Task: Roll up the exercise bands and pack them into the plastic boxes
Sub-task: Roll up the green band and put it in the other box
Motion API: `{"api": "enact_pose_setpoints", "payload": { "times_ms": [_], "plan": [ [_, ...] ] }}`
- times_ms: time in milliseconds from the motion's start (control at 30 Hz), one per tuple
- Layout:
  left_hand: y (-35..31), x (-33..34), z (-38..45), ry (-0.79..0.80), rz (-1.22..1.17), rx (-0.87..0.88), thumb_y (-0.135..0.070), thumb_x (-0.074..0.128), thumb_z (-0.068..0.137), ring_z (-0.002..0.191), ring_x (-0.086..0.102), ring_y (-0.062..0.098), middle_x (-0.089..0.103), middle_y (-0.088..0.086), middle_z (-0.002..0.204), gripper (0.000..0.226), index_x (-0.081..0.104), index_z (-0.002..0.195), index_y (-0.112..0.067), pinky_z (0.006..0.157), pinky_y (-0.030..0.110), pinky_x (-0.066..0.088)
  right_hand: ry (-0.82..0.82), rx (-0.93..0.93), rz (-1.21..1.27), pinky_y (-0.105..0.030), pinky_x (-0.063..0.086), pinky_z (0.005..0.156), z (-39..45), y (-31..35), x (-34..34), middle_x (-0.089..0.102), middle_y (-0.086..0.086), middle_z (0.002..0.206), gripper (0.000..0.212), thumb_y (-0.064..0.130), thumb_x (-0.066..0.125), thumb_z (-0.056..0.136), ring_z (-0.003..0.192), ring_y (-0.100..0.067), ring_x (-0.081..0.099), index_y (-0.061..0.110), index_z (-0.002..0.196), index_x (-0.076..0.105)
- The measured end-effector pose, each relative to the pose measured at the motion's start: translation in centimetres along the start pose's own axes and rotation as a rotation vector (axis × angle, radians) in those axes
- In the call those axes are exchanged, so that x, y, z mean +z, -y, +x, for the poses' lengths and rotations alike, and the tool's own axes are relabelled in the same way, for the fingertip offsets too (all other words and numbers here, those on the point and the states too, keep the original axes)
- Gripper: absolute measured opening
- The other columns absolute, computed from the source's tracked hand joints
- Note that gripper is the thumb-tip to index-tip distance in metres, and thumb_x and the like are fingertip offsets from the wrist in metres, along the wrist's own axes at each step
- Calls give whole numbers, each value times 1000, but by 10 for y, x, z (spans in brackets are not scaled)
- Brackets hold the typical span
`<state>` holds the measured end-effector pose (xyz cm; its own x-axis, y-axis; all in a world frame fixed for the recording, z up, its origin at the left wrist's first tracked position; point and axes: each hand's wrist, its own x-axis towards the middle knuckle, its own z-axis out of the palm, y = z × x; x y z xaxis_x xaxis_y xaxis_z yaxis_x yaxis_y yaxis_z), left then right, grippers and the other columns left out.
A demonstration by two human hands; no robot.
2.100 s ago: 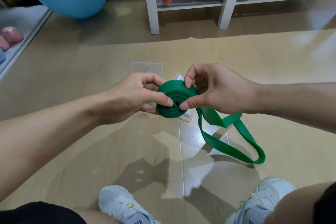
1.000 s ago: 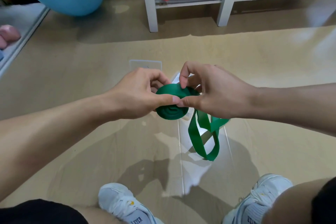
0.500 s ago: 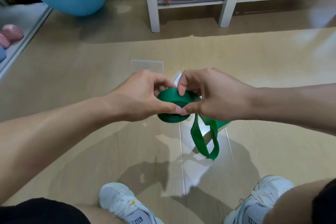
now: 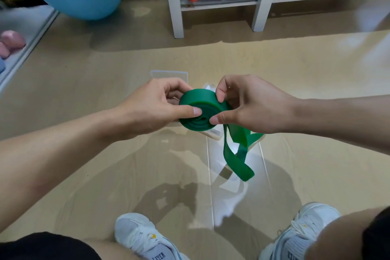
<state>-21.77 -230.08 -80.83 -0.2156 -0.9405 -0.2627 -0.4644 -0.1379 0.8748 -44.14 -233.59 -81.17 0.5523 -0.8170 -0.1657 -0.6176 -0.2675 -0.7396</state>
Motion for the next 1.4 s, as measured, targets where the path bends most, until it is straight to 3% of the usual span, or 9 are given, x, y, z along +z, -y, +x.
{"api": "enact_pose_setpoints", "payload": {
  "times_ms": [167, 267, 400, 633, 800, 900, 1033, 1233, 1400],
  "plan": [
    [-6, 18, -4, 44, 477, -21, -51, 89, 63, 82, 69, -2, 72, -20, 91, 46, 63, 100, -46, 79, 31, 58, 125, -96, -355, -29, 42, 63, -5, 9, 8, 67, 8, 81, 30, 35, 74, 86, 73, 1, 51, 33, 96, 46],
    [-7, 22, -2, 5, 421, -52, -35, 93, 65, 69, 70, 0, 75, -17, 78, 34, 68, 87, -34, 72, 31, 60, 164, -142, -381, -28, 38, 59, -7, 10, 13, 66, 6, 81, 29, 29, 70, 88, 70, -3, 51, 34, 101, 44],
    [-5, 11, -3, -6, 152, -76, -9, 92, 70, 83, 77, 19, 80, 0, 87, 32, 74, 95, -18, 89, 47, 61, 96, -113, -103, -40, 56, 82, -4, 5, 6, 71, 8, 99, 34, 30, 78, 85, 91, -15, 66, 33, 103, 50],
    [-4, 6, -5, -21, 78, -24, -12, 89, 75, 87, 76, 19, 79, 3, 93, 33, 73, 103, -18, 85, 41, 62, 23, -93, 95, -51, 60, 76, -1, 2, 0, 76, 1, 90, 40, 28, 90, 73, 83, -24, 74, 25, 94, 56],
    [-6, 14, -4, 13, 438, -24, -33, 92, 69, 70, 68, 1, 74, -18, 76, 27, 70, 83, -42, 69, 24, 57, 140, -81, -179, -33, 56, 73, -3, 12, 0, 76, 16, 88, 35, 38, 83, 80, 77, -7, 69, 33, 94, 52],
    [-2, 9, -1, -9, 568, -42, -35, 92, 67, 77, 70, 10, 74, -12, 78, 28, 73, 88, -35, 76, 38, 60, 154, -75, -322, -11, 45, 63, -3, 21, -13, 67, 24, 91, 28, 43, 80, 82, 71, 9, 60, 35, 94, 56],
    [5, 5, -2, -16, 597, -80, -38, 93, 64, 82, 72, 16, 75, -10, 82, 34, 74, 92, -32, 79, 44, 60, 173, -72, -320, -15, 46, 66, -6, 26, -22, 65, 26, 88, 23, 40, 80, 83, 77, 4, 62, 33, 91, 59],
    [-4, 1, -7, -57, 240, -66, -19, 94, 67, 83, 76, 21, 79, -2, 86, 32, 78, 94, -21, 86, 43, 61, 135, -25, -168, -21, 57, 70, -5, 17, -20, 74, 15, 92, 28, 43, 83, 78, 76, -4, 71, 35, 90, 59],
    [-8, 4, -10, -36, -80, -77, -10, 89, 66, 80, 77, 20, 79, 9, 89, 35, 72, 97, -8, 65, 27, 59, 97, -40, 24, -41, 62, 78, -7, 14, -12, 78, 8, 91, 32, 37, 84, 77, 81, -19, 75, 28, 93, 57]
  ]
}}
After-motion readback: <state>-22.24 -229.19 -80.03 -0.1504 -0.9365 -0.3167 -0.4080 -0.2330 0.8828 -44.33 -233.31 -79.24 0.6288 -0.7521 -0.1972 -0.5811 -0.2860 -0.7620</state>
